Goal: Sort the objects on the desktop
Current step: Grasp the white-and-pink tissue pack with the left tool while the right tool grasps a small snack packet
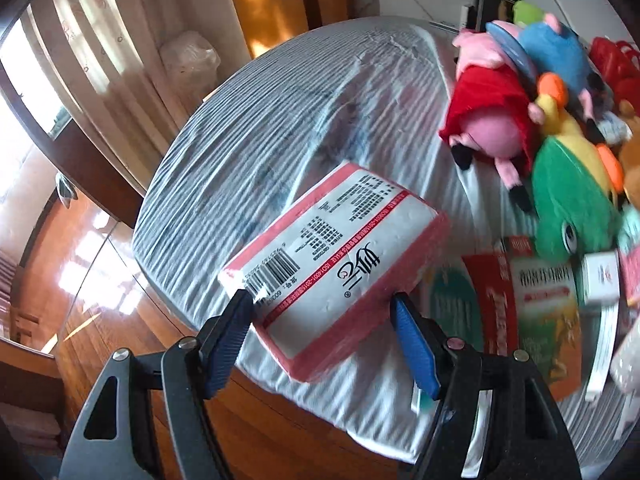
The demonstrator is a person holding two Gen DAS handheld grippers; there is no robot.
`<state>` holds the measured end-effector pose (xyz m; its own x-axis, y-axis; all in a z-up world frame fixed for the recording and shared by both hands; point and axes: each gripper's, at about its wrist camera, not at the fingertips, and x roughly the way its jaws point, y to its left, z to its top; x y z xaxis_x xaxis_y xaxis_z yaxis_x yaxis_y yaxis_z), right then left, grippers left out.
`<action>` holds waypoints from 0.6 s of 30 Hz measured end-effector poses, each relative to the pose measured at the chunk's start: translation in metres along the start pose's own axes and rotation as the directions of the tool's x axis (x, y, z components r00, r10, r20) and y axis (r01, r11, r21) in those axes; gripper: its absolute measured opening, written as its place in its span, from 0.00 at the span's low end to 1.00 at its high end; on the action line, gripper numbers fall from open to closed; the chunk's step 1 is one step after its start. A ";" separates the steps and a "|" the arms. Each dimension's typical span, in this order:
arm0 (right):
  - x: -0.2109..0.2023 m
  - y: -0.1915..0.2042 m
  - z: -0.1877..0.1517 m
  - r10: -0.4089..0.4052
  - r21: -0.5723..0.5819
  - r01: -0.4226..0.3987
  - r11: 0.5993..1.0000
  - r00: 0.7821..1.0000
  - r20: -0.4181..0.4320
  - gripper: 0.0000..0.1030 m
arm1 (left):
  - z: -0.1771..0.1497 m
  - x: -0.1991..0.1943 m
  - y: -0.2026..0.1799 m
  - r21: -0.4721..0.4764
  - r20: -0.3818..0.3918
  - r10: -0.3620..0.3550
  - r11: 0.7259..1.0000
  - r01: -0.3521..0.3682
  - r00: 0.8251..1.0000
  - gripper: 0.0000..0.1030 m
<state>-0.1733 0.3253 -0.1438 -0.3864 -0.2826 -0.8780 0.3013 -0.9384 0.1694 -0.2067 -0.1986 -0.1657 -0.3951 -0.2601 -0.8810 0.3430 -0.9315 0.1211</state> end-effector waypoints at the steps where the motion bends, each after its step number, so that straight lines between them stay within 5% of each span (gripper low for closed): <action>1: 0.001 0.000 0.001 -0.005 0.006 0.005 1.000 1.000 -0.004 1.00 | 0.009 0.007 0.003 -0.005 -0.012 -0.007 1.000 0.007 1.000 0.68; 8: 0.010 -0.005 0.003 -0.075 0.012 0.075 0.997 0.997 -0.022 1.00 | 0.055 0.034 0.003 0.121 -0.079 -0.021 0.992 0.030 0.997 0.72; 14: 0.026 -0.008 -0.004 -0.100 -0.021 0.098 0.995 0.991 -0.090 1.00 | 0.078 0.068 0.003 0.124 -0.142 0.026 0.992 -0.009 0.990 0.91; 18: 0.037 0.000 -0.004 -0.119 -0.086 0.110 0.990 0.987 -0.105 1.00 | 0.078 0.088 0.007 0.067 -0.186 0.042 0.997 -0.030 0.982 0.91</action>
<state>-0.1841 0.3156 -0.1777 -0.3263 -0.1464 -0.9339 0.3304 -0.9433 0.0324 -0.3057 -0.2474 -0.2064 -0.2150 -0.2468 -0.9449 0.2966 -0.9383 0.1776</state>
